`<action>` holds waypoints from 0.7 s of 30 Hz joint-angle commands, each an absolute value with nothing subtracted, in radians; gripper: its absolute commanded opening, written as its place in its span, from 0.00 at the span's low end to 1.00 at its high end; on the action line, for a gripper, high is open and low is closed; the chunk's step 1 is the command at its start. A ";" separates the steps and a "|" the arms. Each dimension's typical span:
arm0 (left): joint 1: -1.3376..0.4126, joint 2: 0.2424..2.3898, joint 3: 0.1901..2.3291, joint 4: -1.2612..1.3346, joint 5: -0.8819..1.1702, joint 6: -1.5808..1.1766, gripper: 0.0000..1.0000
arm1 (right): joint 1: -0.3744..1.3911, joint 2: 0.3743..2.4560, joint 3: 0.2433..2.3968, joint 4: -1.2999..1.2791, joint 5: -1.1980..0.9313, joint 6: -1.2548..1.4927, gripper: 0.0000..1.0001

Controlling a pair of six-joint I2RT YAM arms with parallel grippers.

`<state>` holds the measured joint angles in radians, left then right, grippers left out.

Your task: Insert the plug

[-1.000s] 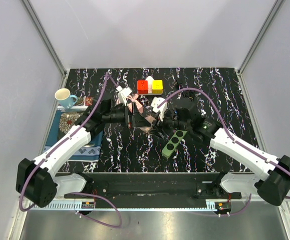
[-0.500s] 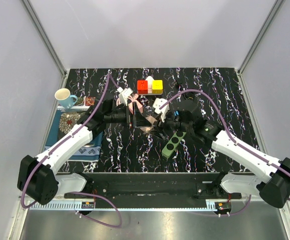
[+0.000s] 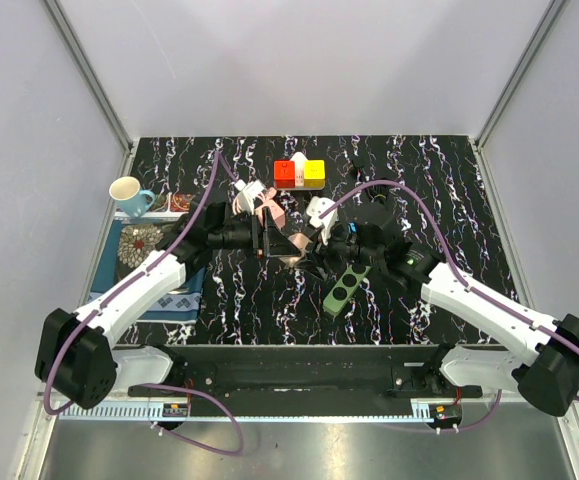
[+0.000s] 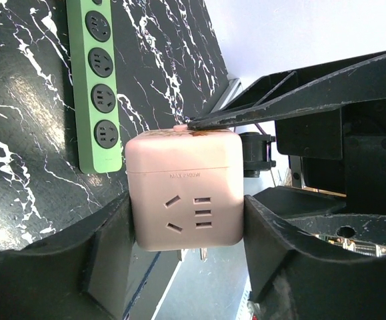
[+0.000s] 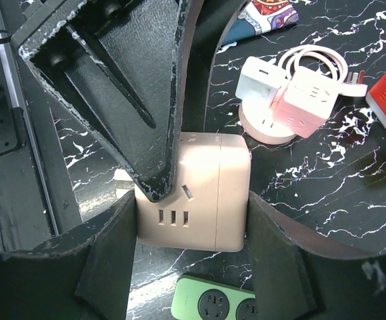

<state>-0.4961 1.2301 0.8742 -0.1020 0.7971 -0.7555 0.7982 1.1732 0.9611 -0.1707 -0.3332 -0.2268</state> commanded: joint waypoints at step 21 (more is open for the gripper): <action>-0.531 0.913 0.781 -0.163 0.324 -0.121 0.00 | 0.776 1.247 1.262 -0.451 -0.311 0.306 1.00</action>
<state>-0.5060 0.9997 0.8253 -0.2401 0.4706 -0.3092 0.8021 1.2175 1.1557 -0.3332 -0.3260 0.1356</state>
